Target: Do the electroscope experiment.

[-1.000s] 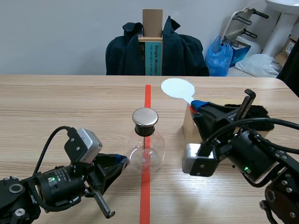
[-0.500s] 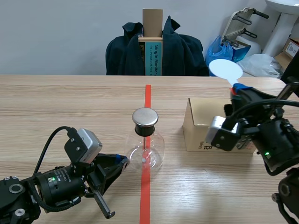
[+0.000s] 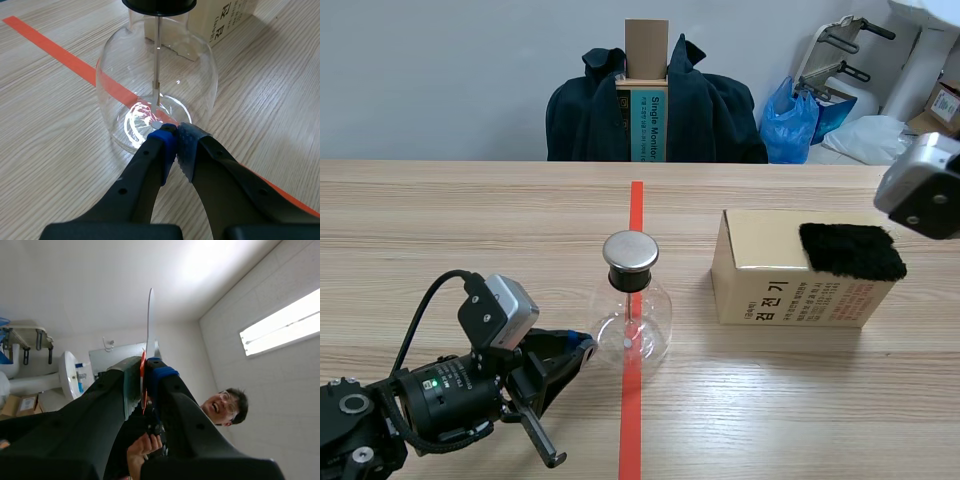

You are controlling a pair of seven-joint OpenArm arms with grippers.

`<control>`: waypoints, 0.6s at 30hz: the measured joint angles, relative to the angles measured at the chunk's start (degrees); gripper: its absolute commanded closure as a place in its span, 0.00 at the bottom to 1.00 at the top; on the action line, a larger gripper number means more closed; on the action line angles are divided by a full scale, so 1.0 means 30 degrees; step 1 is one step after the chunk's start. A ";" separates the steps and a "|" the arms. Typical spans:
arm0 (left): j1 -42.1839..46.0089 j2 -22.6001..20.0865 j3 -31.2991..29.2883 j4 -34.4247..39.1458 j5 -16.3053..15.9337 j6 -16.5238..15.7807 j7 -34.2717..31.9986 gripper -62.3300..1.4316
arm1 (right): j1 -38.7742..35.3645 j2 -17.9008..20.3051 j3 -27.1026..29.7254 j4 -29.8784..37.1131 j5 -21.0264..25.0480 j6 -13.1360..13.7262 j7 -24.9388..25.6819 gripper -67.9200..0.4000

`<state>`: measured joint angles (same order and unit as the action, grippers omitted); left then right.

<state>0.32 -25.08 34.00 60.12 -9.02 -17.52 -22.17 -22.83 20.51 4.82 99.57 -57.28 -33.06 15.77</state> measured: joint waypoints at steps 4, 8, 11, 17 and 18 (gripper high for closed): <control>0.0000 0.0000 0.0000 0.0000 0.0000 0.0000 0.0000 0.95 | -0.0896 0.0590 0.0627 0.1392 0.0911 0.0000 -0.0896 0.98; 0.0000 -0.0007 0.0000 0.0000 0.0000 0.0000 0.0000 0.95 | -0.1450 0.0736 0.1392 0.2295 0.1683 -0.0066 -0.1239 0.98; 0.0109 -0.0393 -0.0036 0.0189 -0.0036 -0.0015 -0.0007 0.95 | -0.1778 0.0729 0.1800 0.2404 0.1887 -0.0058 -0.1370 0.98; 0.3432 -0.3701 -0.2178 0.4503 -0.0801 0.0182 -0.0736 0.95 | -0.2426 0.0721 0.2484 0.2404 0.2186 0.0000 -0.1654 0.98; 0.4240 -0.4481 -0.2499 0.5523 -0.0831 0.0153 -0.0969 0.95 | -0.2557 0.0729 0.2528 0.2404 0.2499 -0.0029 -0.1654 0.98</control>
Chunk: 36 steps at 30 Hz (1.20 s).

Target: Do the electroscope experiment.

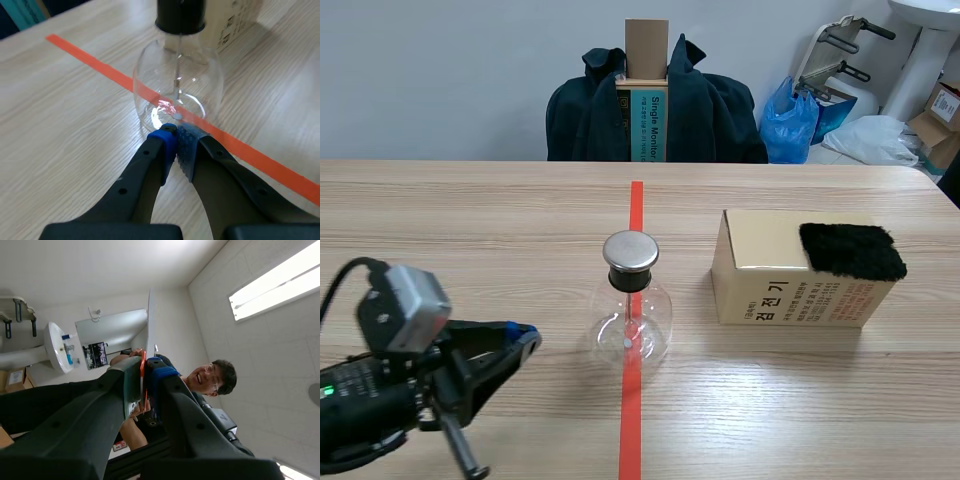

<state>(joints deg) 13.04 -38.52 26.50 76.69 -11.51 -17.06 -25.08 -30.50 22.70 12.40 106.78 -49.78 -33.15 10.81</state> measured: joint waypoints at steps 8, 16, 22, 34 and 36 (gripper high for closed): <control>0.7482 -0.3614 -0.3672 0.6936 -0.1690 -0.0175 -0.0022 0.95 | -0.0117 0.0000 0.0532 -0.0007 0.0423 -0.0321 -0.0073 0.98; 0.9296 -0.3213 -0.6710 0.9049 -0.1668 -0.0168 0.0022 0.17 | -0.0117 0.0000 0.0554 -0.0007 0.1836 -0.0386 -0.0197 0.98; 0.9085 -0.3089 -0.7206 0.8983 -0.1683 -0.0138 -0.0022 0.00 | -0.0117 -0.0007 0.0583 -0.0022 0.1887 0.0000 -0.0197 0.98; 0.9034 -0.3089 -0.7337 0.8845 -0.1683 -0.0029 -0.0007 0.00 | 0.0663 -0.3104 0.0051 -0.4364 -0.0627 0.0452 0.4269 0.98; 0.9034 -0.3089 -0.7402 0.8845 -0.1683 -0.0029 0.0131 0.00 | 0.1188 -0.3883 0.0051 -0.5654 -0.1472 0.0466 0.4932 0.98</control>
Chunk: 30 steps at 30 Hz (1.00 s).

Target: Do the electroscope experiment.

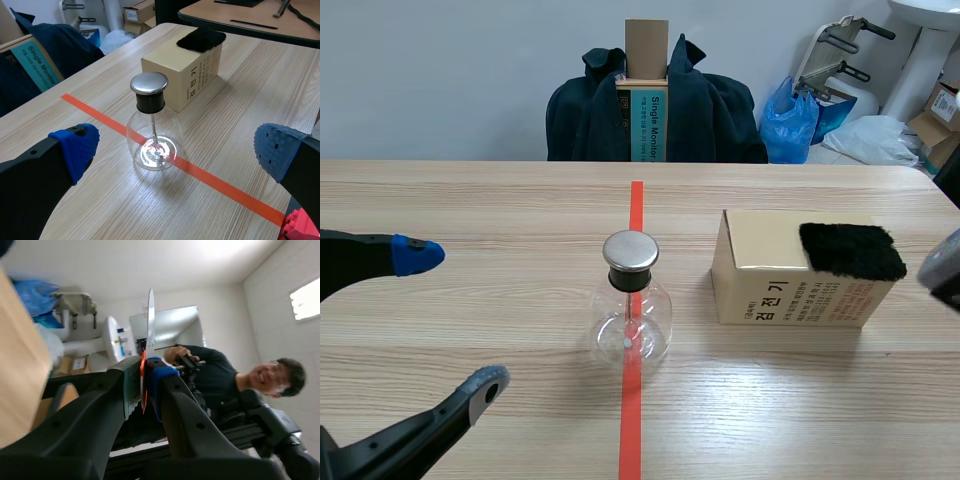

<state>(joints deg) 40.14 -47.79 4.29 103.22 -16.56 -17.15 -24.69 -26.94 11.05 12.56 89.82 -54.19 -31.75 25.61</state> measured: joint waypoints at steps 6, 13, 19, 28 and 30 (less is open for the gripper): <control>0.0000 0.0000 0.0000 0.0000 0.0000 0.0000 -0.0015 0.00 | 0.1617 -0.1574 -0.0007 -0.3949 -0.2484 0.0007 0.1464 0.98; 0.0000 0.0000 0.0000 0.0000 0.0000 0.0000 -0.0007 0.00 | 0.2681 -0.1661 -0.0015 -0.6572 -0.3599 0.0240 0.2463 0.98; 0.0000 0.0000 0.0000 0.0000 0.0000 0.0000 -0.0007 0.00 | 0.3249 -0.1661 -0.0022 -0.7679 -0.4313 0.0678 0.2820 0.98; 0.0000 0.0000 0.0000 0.0000 0.0000 0.0000 -0.0007 0.00 | 0.3257 -0.1552 -0.0357 -0.7686 -0.4575 0.1741 0.4524 0.98; 0.0000 0.0000 0.0000 0.0000 0.0000 0.0000 -0.0007 0.00 | 0.3257 -0.1566 -0.0860 -0.7686 -0.4605 0.1734 0.4532 0.98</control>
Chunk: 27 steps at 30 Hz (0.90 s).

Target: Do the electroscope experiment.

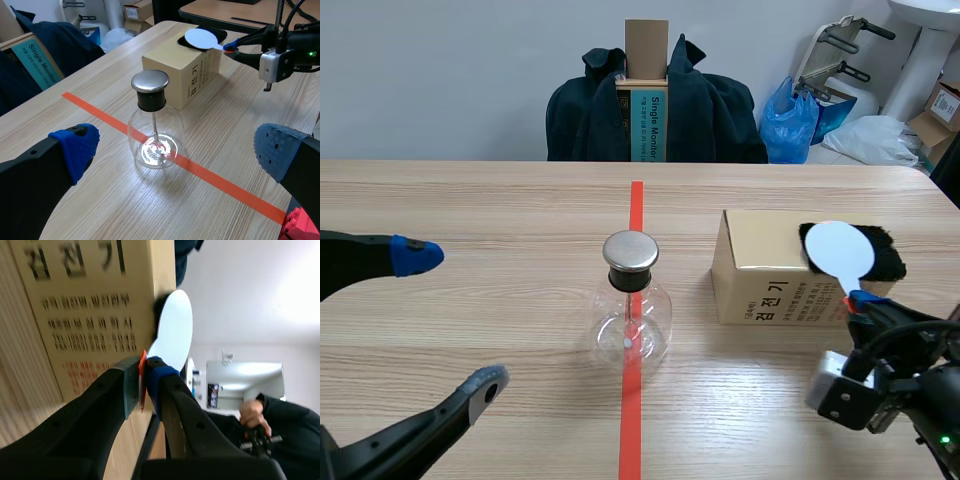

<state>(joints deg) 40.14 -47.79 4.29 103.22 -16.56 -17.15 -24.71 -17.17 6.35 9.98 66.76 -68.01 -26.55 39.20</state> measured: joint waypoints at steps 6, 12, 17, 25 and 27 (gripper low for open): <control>0.0000 0.0000 0.0000 0.0000 0.0000 0.0007 0.0007 0.00 | 0.0000 0.0073 -0.0182 0.0036 -0.0197 -0.1370 -0.4189 0.98; 0.0000 0.0000 0.0000 0.0000 0.0000 0.0000 0.0000 0.00 | -0.0007 0.0073 -0.1137 0.0036 -0.0605 -0.1676 -0.1851 0.98; 0.0000 0.0000 0.0000 0.0000 0.0000 0.0000 0.0007 0.00 | -0.0007 -0.0175 -0.0590 0.0051 -0.0517 -0.2273 -0.4619 0.98; 0.0000 0.0000 0.0000 0.0000 0.0000 0.0000 0.0007 0.00 | -0.0007 -0.0466 -0.1100 0.0051 -0.0627 -0.2892 -0.4313 0.98; 0.0000 0.0000 0.0000 0.0000 0.0000 0.0007 0.0000 0.00 | 0.0007 -0.0393 -0.0685 0.0058 -0.0546 -0.2863 -0.5661 0.98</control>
<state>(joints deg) 40.14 -47.79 4.29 103.22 -16.56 -17.12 -24.71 -17.15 5.17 7.92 66.94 -69.65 -35.14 22.22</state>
